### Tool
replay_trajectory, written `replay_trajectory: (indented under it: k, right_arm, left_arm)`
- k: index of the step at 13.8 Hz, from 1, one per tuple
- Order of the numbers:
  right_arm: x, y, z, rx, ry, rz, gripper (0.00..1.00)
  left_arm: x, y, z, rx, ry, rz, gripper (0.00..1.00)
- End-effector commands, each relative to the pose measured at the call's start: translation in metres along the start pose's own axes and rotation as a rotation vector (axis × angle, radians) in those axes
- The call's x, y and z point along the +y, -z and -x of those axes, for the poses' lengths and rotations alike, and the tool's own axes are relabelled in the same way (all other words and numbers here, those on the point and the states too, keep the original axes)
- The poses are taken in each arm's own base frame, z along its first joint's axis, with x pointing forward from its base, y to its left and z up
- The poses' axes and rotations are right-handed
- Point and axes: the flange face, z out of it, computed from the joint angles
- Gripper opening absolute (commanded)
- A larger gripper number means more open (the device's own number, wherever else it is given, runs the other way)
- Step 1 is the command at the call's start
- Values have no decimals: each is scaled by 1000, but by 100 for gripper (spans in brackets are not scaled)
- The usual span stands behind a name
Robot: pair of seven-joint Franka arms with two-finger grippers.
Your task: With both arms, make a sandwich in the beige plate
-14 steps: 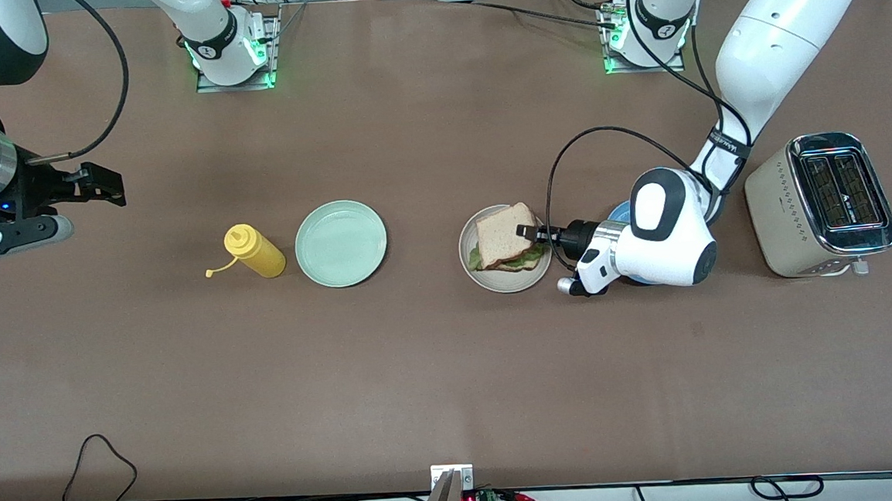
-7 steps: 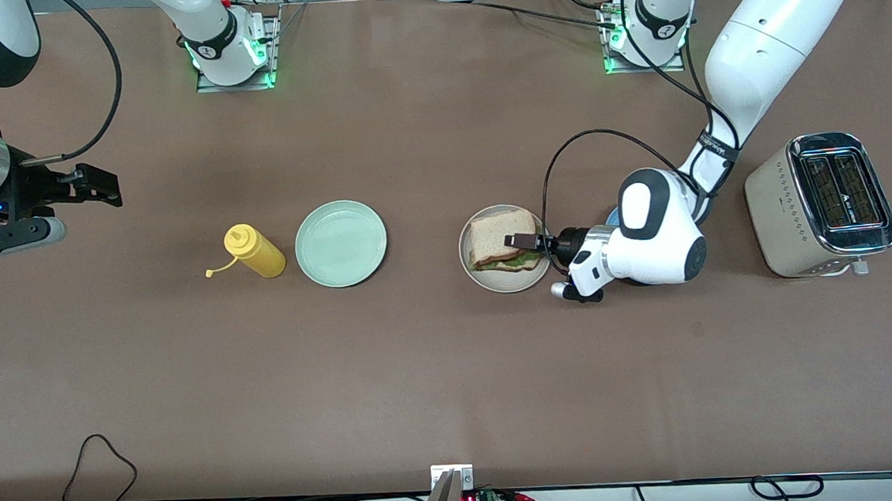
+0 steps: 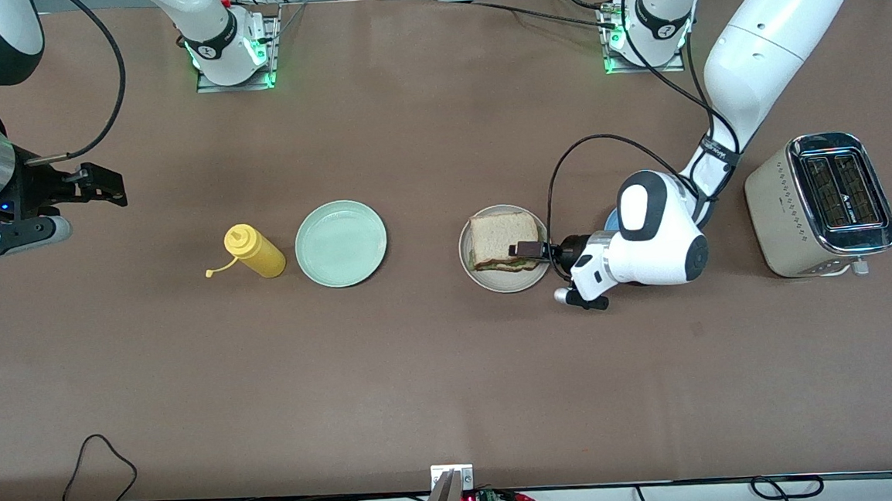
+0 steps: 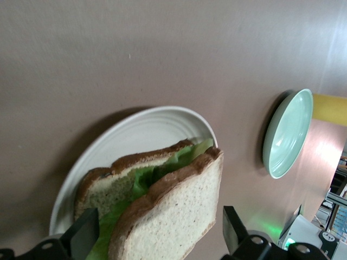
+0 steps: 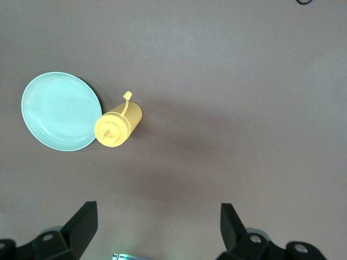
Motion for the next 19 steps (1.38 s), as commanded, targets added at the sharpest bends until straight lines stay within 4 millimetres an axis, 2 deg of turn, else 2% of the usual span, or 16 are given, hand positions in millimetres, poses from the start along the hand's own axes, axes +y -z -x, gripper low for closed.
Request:
replay_trajectory:
  k: [1, 3, 6, 7, 9, 13, 14, 17, 18, 19]
  right_arm:
    - [-4, 3, 2, 18, 15, -10, 100]
    - [-9, 3, 1, 18, 22, -10, 100]
    - [-21, 4, 0, 20, 44, -7, 100]
    - [-22, 5, 0, 21, 45, -6, 100]
    - [-19, 5, 0, 23, 39, -7, 100]
    - [-14, 4, 1, 20, 32, -8, 100]
    - [-14, 4, 1, 20, 32, -8, 100]
    - [-13, 3, 1, 15, 29, -9, 100]
    - [-12, 4, 1, 16, 27, -8, 100]
    - [-12, 3, 2, 15, 27, -9, 100]
  left_arm:
    - [20, 50, 7, 23, -45, -31, 100]
    - [22, 86, 12, 24, -48, -44, 100]
    - [22, 136, 23, 30, -100, -163, 100]
    - [19, 149, 26, 28, -105, -190, 100]
    - [1, 185, 31, 42, -114, -280, 100]
    - [-5, 226, 37, 76, -131, -436, 100]
    - [-5, 236, 38, 82, -126, -474, 100]
    - [21, 269, 44, 103, -103, -544, 100]
    - [24, 282, 46, 113, -67, -549, 100]
    - [22, 309, 48, 139, -35, -562, 100]
